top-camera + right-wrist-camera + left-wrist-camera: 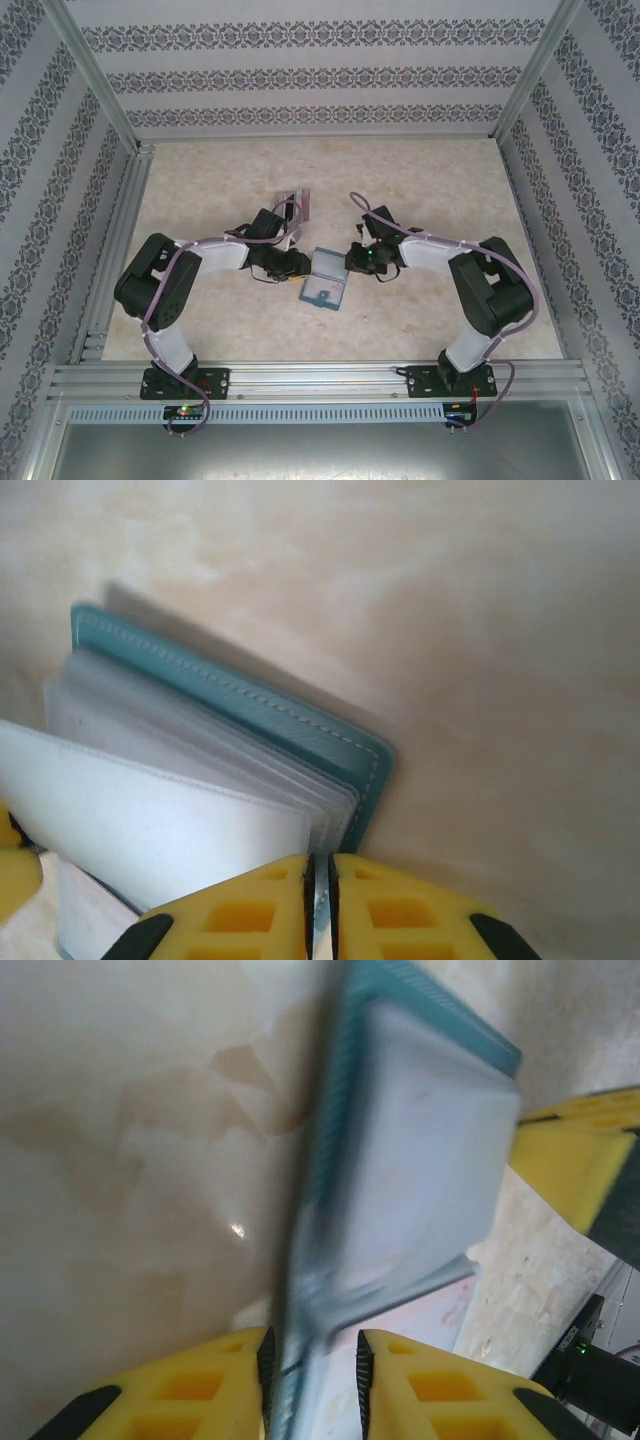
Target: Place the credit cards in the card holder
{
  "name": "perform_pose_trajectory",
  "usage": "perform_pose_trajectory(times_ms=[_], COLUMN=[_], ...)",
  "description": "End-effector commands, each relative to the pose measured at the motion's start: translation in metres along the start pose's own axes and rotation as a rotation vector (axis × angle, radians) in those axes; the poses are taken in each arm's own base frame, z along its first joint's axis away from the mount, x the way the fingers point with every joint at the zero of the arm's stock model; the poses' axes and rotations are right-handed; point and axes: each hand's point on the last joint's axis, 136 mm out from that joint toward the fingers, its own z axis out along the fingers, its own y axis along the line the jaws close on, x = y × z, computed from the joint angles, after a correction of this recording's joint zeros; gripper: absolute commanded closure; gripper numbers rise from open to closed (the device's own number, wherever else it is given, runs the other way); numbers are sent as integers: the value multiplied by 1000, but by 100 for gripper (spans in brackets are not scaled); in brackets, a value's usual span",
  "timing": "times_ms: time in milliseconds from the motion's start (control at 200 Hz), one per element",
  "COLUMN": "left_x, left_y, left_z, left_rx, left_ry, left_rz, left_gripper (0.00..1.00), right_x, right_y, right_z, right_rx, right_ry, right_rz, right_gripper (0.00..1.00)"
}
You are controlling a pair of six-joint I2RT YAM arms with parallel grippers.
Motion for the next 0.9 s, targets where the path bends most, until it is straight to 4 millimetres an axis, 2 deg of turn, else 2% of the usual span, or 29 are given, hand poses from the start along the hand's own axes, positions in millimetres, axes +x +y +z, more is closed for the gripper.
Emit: perform_pose_trajectory(times_ms=[0, 130, 215, 355, 465, 605, 734, 899], left_x=[7, 4, -2, -10, -13, -17, -24, -49], left_y=[-2, -7, -14, -18, -14, -2, 6, 24], left_z=[-7, -14, -23, -48, -71, -88, -89, -97], left_rx=[-23, -29, -19, -65, -116, -159, -168, -182], left_ry=[-5, -27, -69, -163, -241, -296, -303, -327], left_rz=[-12, -1, 10, 37, 44, 28, 18, -26], left_gripper=[70, 70, 71, 71, 70, 68, 67, 66], right_x=[-5, -8, -13, -8, -1, -4, -13, -30], right_y=[27, 43, 63, 92, 97, 95, 101, 104], right_z=[12, 23, 27, 43, 49, 37, 15, -6], right_rx=[-54, -76, -119, -146, -158, -146, -149, -146], right_ry=[24, 44, 55, 111, 135, 112, 61, -13], right_rz=[-73, -91, -107, -170, -175, -176, -195, -199], right_gripper=[85, 84, 84, 84, 84, 84, 84, 83])
